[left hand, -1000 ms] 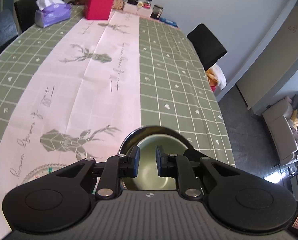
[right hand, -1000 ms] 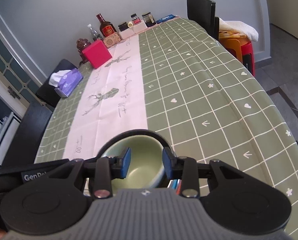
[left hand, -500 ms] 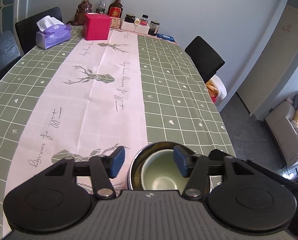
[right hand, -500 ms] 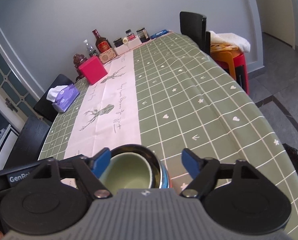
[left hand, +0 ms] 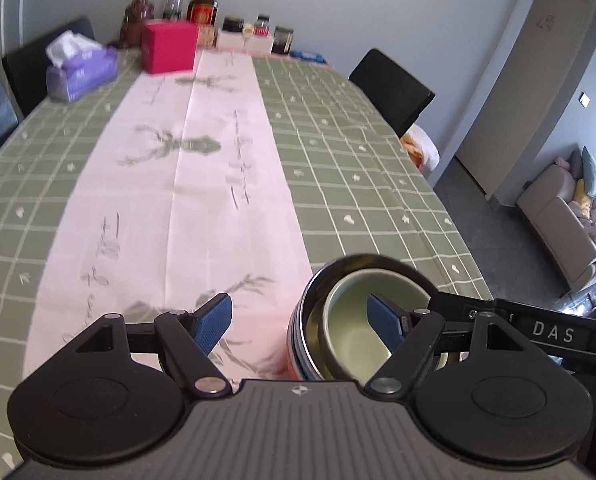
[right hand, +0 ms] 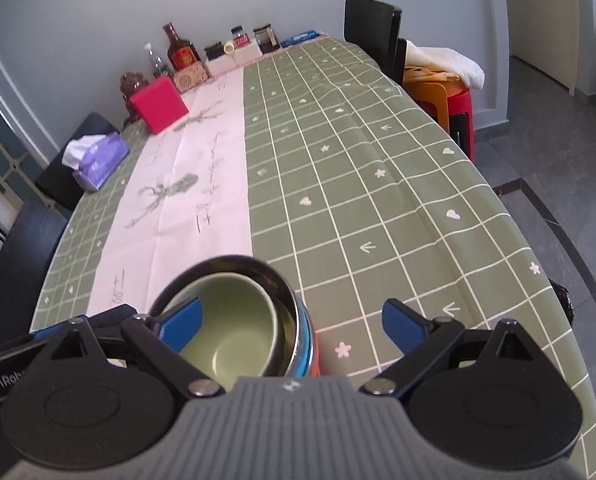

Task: Organize plates and bowls
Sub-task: 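Grip the rim of the bowl stack with both tools and lift it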

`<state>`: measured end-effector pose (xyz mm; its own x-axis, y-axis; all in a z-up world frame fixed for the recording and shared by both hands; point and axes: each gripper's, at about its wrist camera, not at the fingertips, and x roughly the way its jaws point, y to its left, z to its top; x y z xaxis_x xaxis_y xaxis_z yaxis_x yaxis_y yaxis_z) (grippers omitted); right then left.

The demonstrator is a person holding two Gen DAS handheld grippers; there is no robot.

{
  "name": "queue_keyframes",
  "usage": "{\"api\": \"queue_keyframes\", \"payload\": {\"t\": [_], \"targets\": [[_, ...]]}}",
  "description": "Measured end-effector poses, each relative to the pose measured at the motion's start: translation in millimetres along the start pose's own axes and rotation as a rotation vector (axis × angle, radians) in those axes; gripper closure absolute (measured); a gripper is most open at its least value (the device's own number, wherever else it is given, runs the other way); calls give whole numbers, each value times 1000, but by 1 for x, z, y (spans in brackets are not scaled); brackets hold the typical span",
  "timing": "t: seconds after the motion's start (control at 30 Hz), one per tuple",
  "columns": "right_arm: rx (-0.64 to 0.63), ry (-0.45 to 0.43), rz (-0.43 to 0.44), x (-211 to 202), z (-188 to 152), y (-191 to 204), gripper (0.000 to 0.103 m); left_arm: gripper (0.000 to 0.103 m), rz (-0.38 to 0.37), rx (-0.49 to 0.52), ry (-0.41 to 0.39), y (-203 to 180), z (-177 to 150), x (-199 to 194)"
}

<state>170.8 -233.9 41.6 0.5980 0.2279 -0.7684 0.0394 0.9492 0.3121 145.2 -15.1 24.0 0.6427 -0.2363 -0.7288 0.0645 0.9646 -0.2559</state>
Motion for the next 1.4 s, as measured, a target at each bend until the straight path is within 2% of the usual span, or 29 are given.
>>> {"api": "queue_keyframes", "payload": {"t": [0.1,0.23,0.37,0.67,0.7,0.87,0.97,1.1,1.17,1.4], "targets": [[18,26,3,4,-1,-3,8,13,0,-10,46,7,0,11],[55,70,13,11,-1,-8,8,13,-71,-65,89,19,-2,24],[75,99,21,18,-2,-10,8,13,-110,-109,121,25,-3,34],[142,168,51,37,-4,-14,8,17,-139,-142,162,32,-3,47],[154,179,59,39,-4,-15,9,20,-143,-145,171,33,-3,49],[176,214,67,46,-7,-15,15,26,-166,-156,201,34,-6,57],[209,230,66,49,-8,-19,29,31,-183,-171,217,34,-6,61],[309,256,115,52,-10,-32,32,35,-191,-183,230,33,-6,64],[339,264,128,52,-11,-36,38,38,-187,-179,241,30,-7,66],[361,292,144,53,-15,-37,45,40,-175,-189,261,22,-15,69]]}}
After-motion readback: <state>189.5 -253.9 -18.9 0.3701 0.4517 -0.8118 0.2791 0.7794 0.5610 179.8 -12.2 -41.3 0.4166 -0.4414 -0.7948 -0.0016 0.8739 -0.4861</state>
